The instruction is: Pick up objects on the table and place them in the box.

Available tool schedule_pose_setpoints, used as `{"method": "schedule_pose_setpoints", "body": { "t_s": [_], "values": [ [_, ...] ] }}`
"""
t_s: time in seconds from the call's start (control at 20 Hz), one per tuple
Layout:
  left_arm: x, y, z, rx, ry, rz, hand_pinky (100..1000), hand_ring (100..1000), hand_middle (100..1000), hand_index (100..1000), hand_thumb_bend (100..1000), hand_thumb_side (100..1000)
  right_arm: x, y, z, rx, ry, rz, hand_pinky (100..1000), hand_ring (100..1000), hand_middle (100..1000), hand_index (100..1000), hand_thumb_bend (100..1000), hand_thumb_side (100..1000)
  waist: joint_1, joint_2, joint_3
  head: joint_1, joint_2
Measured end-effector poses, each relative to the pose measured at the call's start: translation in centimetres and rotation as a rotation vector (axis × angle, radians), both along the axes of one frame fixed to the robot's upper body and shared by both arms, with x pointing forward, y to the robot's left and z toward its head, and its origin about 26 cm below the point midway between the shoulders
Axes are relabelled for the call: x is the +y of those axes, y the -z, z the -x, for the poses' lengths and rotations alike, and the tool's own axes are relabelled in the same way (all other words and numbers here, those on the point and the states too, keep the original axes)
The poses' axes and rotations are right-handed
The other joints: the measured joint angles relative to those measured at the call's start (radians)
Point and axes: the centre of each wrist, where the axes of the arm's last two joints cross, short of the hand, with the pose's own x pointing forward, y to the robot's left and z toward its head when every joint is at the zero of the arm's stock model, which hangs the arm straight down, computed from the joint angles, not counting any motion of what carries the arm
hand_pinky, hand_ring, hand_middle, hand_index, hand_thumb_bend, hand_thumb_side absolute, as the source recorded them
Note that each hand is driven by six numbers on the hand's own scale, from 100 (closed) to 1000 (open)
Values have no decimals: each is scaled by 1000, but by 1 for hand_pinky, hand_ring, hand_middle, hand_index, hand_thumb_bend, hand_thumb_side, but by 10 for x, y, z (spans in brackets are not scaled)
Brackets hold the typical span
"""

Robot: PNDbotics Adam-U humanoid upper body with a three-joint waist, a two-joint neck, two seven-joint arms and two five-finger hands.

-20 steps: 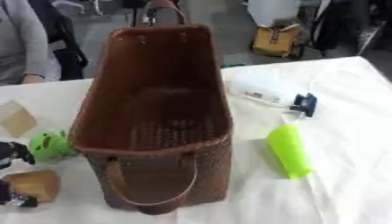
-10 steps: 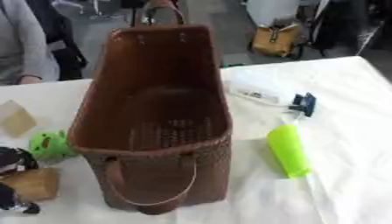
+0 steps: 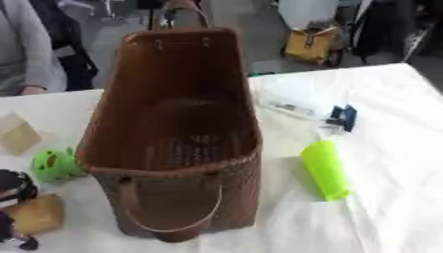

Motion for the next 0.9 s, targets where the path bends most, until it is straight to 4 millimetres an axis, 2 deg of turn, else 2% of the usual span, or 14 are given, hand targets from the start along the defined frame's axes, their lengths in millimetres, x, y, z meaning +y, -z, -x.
{"method": "schedule_pose_setpoints", "body": {
  "t_s": [0.1, 0.15, 0.35, 0.6, 0.75, 0.9],
  "values": [
    [0, 0, 0, -23, -5, 7, 651, 550, 399, 498, 951, 488, 0, 0, 0, 0, 1, 0, 516, 636, 685, 774, 100, 779, 0, 0, 0, 0, 0],
    [0, 0, 0, -36, -8, 12, 625, 506, 331, 433, 842, 444, -1, 0, 0, -1, 2, -1, 516, 635, 685, 773, 100, 777, 0, 0, 0, -1, 0],
    [1, -8, 1, -151, -47, 41, 582, 431, 283, 390, 717, 403, -1, 0, 0, -2, 5, -1, 516, 635, 684, 773, 100, 779, 0, 0, 2, -3, -1],
    [-2, -13, 2, -268, -97, 75, 580, 435, 303, 404, 732, 411, -2, 0, 0, 0, 6, -2, 516, 635, 684, 774, 100, 779, -1, 0, 2, -7, -1],
    [-3, -12, 2, -273, -115, 78, 617, 522, 415, 509, 833, 476, -2, 1, 0, 2, 7, -3, 516, 634, 684, 773, 100, 779, -3, 0, 2, -7, -3],
    [-2, -7, 2, -219, -127, 58, 606, 498, 383, 479, 811, 450, -2, 1, 0, 2, 7, -3, 516, 634, 684, 774, 100, 779, -3, 0, 1, -7, -8]
  ]
}}
